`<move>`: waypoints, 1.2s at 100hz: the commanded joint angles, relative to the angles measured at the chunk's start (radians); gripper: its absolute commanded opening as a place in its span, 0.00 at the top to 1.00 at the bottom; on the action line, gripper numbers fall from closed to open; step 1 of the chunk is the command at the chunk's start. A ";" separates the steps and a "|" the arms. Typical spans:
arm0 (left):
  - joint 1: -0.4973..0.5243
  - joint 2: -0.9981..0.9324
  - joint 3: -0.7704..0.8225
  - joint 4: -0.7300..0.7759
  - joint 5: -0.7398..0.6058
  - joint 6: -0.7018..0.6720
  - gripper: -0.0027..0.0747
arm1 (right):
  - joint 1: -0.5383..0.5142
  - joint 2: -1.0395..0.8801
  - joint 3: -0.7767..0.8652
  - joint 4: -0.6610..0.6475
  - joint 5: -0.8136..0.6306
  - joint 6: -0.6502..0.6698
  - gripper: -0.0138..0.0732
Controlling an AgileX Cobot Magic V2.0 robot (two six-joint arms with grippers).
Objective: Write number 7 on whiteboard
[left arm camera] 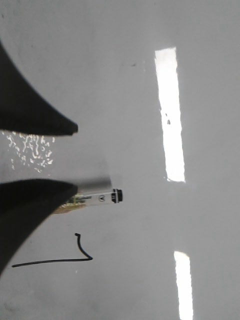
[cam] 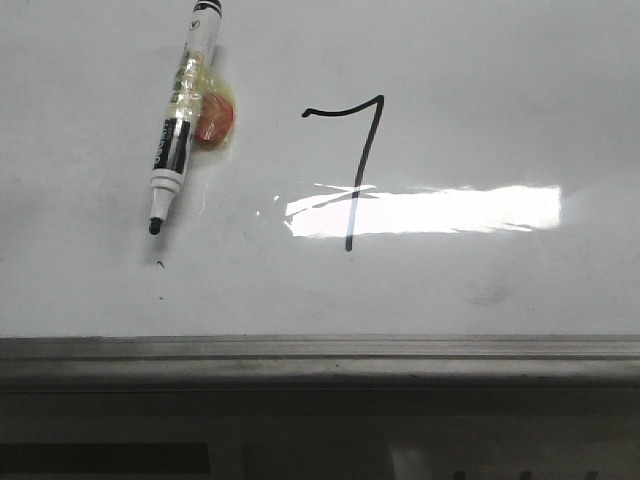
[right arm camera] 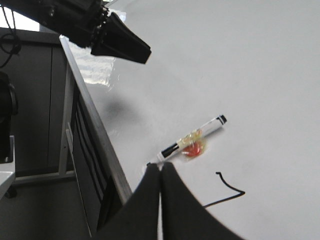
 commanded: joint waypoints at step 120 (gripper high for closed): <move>-0.114 -0.212 0.178 0.090 0.033 0.019 0.99 | -0.007 -0.187 0.160 -0.009 -0.046 0.024 0.90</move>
